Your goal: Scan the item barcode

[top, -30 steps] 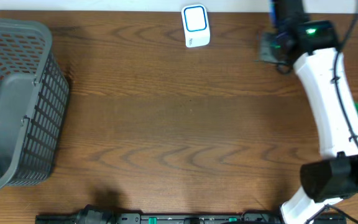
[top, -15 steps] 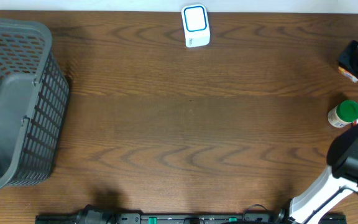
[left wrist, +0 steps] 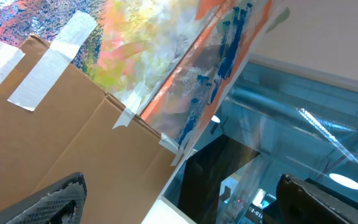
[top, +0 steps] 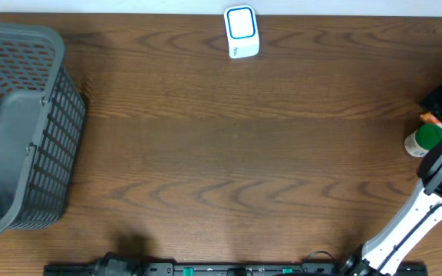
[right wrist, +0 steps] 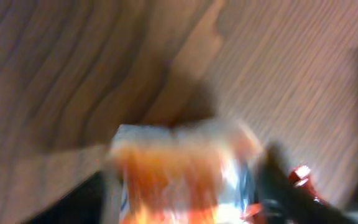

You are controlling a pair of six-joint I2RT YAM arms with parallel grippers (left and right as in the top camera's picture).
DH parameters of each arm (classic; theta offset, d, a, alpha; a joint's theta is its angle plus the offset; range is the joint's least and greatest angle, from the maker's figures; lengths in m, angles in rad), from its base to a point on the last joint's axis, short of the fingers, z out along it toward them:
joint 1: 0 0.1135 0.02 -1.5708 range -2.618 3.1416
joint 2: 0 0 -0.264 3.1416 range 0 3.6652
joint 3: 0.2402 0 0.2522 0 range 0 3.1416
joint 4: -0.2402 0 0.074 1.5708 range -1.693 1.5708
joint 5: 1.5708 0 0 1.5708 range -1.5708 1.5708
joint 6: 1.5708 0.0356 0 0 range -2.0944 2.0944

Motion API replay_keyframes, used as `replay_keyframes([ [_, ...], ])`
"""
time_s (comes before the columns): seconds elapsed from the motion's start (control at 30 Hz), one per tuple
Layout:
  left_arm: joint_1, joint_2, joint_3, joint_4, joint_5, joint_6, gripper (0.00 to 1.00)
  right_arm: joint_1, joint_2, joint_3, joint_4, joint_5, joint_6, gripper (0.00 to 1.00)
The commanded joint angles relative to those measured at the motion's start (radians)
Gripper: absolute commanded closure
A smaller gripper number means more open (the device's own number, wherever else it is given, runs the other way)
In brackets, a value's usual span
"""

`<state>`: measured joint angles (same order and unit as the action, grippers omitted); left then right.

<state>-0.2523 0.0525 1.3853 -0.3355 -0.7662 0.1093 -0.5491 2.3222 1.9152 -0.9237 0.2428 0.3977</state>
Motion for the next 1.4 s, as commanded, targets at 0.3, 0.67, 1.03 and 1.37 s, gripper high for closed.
replay_keyframes([
  [0.3,0.000,-0.007,0.000,0.004,-0.006,0.018,0.02,-0.027,-0.370,0.140,-0.137,-0.292,-0.013,0.01],
  [0.67,0.000,-0.007,0.000,0.004,-0.006,0.018,0.02,-0.006,-0.942,0.140,-0.177,-0.327,-0.047,0.01],
  [1.03,0.000,-0.007,0.000,0.004,-0.006,0.018,0.02,-0.006,-1.372,0.140,-0.177,-0.327,-0.047,0.01],
  [1.37,0.000,-0.007,0.000,0.004,-0.006,0.018,0.02,0.109,-1.629,0.109,-0.340,-0.307,-0.040,0.01],
])
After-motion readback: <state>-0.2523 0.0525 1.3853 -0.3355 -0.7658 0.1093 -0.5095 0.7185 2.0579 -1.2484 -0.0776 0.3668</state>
